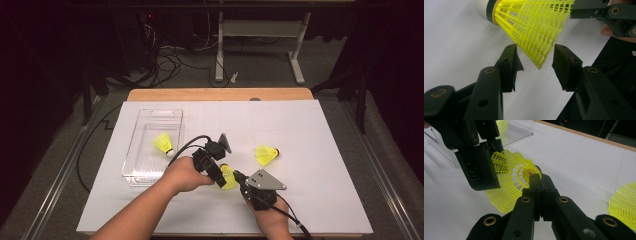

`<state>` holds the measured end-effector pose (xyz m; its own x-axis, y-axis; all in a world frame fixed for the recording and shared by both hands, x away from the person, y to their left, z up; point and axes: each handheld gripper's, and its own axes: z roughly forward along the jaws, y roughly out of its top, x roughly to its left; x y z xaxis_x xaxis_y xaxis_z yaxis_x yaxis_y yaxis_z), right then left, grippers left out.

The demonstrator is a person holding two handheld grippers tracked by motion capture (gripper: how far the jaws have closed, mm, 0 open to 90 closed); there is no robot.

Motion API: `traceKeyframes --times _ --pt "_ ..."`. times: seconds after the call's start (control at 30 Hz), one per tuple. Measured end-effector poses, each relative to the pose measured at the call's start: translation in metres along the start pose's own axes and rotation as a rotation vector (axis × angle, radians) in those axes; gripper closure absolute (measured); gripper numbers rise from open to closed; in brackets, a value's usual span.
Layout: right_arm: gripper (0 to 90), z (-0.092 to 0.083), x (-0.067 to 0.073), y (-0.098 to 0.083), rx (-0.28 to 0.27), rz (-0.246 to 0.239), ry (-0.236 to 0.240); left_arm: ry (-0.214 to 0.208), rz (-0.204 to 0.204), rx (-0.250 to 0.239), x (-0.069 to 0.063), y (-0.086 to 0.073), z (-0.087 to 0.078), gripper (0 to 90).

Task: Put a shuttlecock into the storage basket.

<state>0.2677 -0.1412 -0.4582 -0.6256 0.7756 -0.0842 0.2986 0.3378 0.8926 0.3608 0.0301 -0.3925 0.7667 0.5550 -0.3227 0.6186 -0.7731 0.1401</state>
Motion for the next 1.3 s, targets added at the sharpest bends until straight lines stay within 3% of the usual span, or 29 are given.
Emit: traceKeyframes --times 0.37,0.73,0.93,1.3 --pt "90.0 -0.0005 0.0026 0.0011 0.001 -0.007 -0.002 0.029 -0.026 -0.013 0.0017 -0.0011 -0.0016 68.6" --pt "89.3 -0.0015 0.0044 0.0017 0.000 -0.021 0.005 0.065 -0.013 -0.022 0.0020 -0.0032 -0.0034 85.6" --pt "85.4 -0.0010 0.0057 0.0017 0.001 -0.028 0.012 0.066 -0.010 -0.009 0.0026 -0.0032 -0.0032 87.7" --pt "74.5 -0.0020 0.0070 0.0027 -0.004 -0.030 0.028 0.061 -0.018 -0.032 0.0046 -0.0046 -0.0053 88.8"
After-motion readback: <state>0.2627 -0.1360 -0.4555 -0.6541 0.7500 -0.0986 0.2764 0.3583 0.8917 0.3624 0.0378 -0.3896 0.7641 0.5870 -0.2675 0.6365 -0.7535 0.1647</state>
